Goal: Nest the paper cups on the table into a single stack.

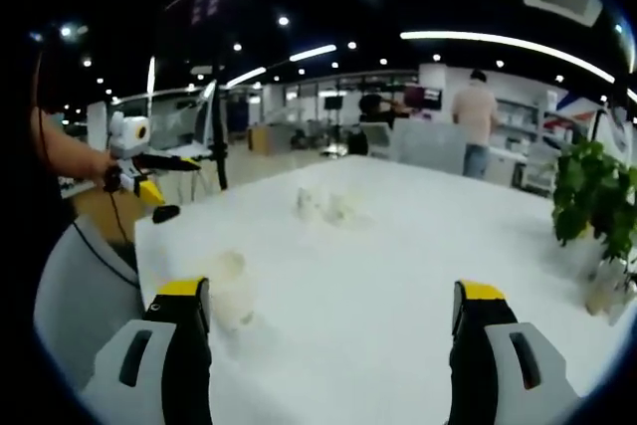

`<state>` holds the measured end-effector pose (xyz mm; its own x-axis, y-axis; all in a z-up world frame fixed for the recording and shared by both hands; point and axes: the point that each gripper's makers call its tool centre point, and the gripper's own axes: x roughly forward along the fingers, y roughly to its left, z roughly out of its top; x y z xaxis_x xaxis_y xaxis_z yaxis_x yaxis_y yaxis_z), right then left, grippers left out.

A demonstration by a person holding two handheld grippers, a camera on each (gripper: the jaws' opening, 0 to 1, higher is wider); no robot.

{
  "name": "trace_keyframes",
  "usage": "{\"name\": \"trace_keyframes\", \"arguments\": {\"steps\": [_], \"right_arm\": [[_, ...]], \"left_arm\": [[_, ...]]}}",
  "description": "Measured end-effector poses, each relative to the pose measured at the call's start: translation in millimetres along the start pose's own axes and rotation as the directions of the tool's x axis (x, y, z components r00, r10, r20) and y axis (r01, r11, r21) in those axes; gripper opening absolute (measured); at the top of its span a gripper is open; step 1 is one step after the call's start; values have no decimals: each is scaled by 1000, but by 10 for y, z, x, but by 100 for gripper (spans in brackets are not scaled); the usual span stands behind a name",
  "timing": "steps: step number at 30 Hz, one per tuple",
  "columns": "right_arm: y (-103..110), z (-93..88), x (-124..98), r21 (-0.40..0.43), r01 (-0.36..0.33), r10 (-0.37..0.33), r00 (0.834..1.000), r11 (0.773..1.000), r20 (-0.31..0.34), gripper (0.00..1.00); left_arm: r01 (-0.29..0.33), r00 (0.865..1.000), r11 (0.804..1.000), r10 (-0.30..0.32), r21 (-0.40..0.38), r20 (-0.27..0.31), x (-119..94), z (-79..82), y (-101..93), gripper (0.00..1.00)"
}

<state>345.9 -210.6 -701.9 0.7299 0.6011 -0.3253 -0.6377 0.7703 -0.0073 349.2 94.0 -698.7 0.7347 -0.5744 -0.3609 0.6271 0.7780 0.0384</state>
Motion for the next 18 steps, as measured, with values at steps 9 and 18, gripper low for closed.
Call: {"name": "trace_keyframes", "arguments": {"steps": [9, 18], "right_arm": [[-33, 55, 130, -12, -16, 17, 1000, 1000, 14, 100], [-136, 140, 330, -30, -42, 43, 999, 999, 23, 100]], "left_arm": [[-4, 1000, 1000, 4, -4, 7, -16, 52, 15, 99], [-6, 1000, 1000, 6, -3, 10, -8, 90, -21, 99]]}}
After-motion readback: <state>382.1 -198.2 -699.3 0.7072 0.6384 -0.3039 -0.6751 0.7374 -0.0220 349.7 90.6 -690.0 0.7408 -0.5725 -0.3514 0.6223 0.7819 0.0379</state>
